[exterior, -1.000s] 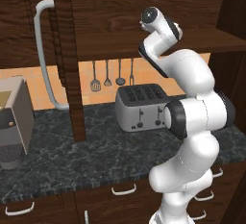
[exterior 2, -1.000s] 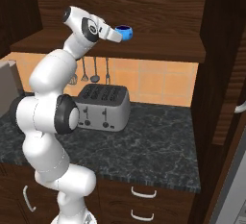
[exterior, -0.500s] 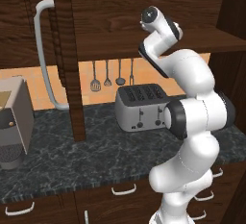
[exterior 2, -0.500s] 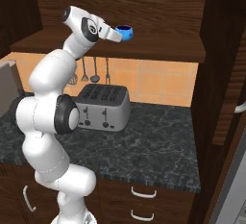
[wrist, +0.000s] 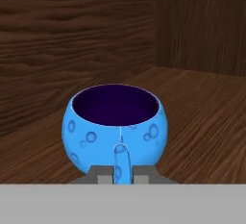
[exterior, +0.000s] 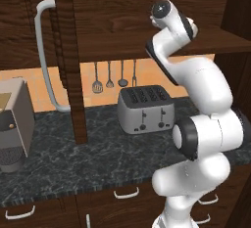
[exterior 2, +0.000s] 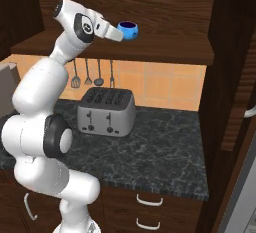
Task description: Gather all objects into one cabinet and sort the glasses and bowls to opposite sides.
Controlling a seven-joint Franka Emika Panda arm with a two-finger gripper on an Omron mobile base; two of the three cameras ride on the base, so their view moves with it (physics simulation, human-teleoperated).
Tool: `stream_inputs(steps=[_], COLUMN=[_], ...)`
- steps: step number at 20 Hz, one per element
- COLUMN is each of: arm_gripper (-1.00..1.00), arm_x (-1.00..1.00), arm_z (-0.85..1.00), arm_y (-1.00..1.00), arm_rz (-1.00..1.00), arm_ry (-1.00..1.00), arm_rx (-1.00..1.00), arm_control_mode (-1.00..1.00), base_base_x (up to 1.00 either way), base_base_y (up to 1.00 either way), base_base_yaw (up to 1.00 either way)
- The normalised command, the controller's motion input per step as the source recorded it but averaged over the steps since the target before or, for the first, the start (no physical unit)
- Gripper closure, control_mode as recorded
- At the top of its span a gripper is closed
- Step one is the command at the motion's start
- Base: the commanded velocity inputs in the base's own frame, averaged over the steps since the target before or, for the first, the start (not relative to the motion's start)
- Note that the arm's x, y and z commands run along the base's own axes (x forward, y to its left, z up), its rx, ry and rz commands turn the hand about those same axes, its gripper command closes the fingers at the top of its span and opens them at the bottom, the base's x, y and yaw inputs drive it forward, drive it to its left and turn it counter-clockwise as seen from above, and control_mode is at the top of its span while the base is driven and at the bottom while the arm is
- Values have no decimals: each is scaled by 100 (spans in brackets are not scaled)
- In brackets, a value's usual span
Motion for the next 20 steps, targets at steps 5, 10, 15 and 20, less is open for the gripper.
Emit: stream_inputs(steps=[5, 10, 15, 20], arm_gripper=[100, 100, 100, 100], arm_x=[-100, -100, -97, -32], arm_z=[20, 22, 25, 10], arm_y=[-1, 0, 0, 0], arm_rz=[0, 2, 0, 0], arm_ry=[-15, -21, -24, -7], arm_rx=[0, 0, 0, 0], arm_control_mode=[-100, -100, -100, 100], base_base_x=[0, 0, 0, 0], base_base_y=[0, 0, 0, 0], base_base_yaw=[0, 0, 0, 0])
